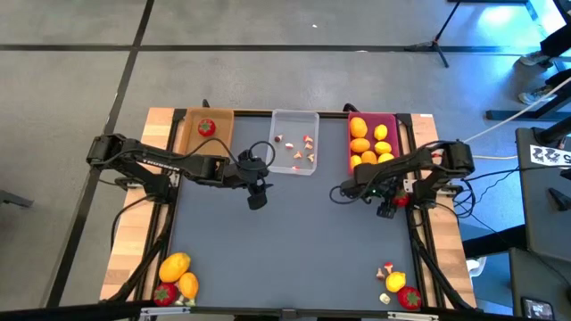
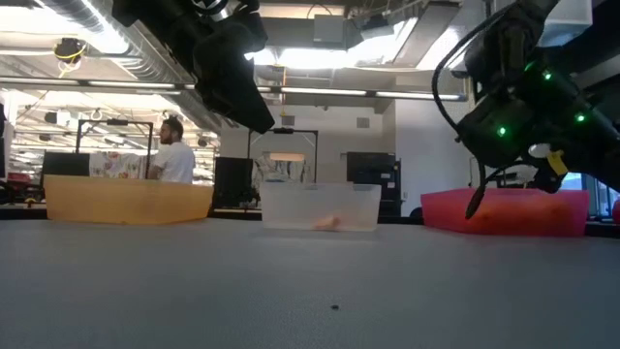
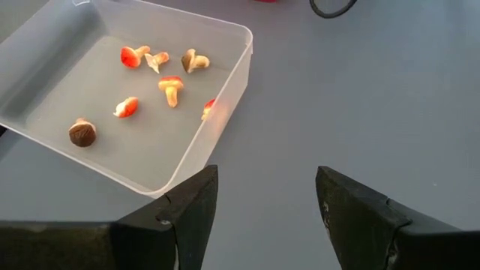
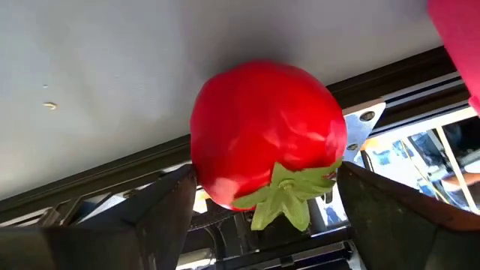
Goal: Sort produce into baskets
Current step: Put the tomato into the orange bin
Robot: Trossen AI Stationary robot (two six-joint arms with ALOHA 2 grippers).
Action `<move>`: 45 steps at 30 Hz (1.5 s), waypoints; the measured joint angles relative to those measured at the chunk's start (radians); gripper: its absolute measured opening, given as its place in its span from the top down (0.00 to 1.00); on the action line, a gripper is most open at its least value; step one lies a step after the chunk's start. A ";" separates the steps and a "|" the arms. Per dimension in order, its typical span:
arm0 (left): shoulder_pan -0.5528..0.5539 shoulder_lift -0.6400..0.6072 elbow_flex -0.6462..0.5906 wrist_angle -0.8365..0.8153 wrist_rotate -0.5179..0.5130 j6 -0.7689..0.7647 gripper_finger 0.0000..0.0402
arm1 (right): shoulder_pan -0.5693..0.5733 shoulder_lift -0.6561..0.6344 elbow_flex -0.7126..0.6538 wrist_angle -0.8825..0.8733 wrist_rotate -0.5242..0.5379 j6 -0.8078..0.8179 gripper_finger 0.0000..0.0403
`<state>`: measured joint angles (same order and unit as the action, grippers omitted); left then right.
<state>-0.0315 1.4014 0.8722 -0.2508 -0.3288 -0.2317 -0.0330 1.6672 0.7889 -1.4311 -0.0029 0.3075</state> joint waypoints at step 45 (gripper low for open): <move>-0.061 0.000 0.000 0.130 0.000 0.006 0.45 | 0.004 -0.120 0.380 0.467 0.097 0.025 0.47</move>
<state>-0.0929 1.4017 0.8722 -0.1207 -0.3286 -0.2257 -0.0294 1.5471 1.1694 -0.9637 0.0937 0.3321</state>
